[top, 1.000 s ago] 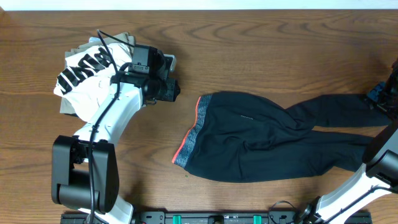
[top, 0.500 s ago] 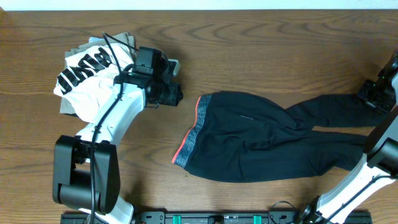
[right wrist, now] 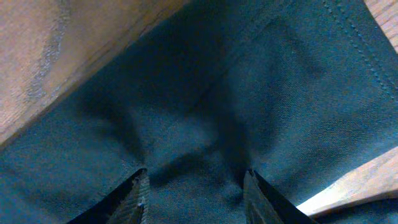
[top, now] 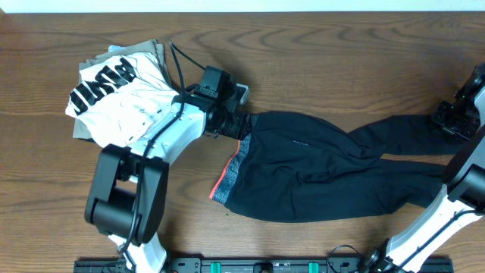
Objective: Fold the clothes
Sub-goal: 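Grasp the red-trimmed waistband edge with the left gripper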
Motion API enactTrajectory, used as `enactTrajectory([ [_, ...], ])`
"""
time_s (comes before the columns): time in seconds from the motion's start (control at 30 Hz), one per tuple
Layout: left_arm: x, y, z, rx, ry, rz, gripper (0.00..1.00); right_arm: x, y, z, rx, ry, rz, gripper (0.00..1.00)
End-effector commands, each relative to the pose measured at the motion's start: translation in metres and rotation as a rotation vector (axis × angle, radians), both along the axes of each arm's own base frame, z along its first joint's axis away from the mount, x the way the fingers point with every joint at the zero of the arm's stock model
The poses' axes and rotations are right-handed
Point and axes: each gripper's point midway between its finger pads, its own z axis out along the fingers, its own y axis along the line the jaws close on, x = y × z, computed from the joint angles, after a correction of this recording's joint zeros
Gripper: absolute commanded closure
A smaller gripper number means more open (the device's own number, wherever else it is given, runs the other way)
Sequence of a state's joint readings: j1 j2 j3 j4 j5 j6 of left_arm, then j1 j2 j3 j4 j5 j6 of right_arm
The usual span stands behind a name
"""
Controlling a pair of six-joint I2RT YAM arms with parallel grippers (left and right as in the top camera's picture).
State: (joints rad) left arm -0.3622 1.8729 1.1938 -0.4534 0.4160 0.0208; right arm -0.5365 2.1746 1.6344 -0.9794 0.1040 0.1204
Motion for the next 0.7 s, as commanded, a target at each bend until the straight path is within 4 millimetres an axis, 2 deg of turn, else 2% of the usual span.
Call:
enactTrajectory([
  [0.0,0.007,0.003,-0.011,-0.006,0.015,0.033,0.39,-0.002,0.001,-0.005,0.008,0.016,0.017,0.53],
  [0.27,0.009,-0.013,-0.021,-0.094,0.035,0.000,0.39,-0.003,0.002,-0.005,0.010,0.019,0.017,0.53],
  [0.67,-0.001,-0.028,-0.016,-0.188,0.083,-0.039,0.39,-0.003,0.002,-0.005,0.011,0.020,0.017,0.53],
])
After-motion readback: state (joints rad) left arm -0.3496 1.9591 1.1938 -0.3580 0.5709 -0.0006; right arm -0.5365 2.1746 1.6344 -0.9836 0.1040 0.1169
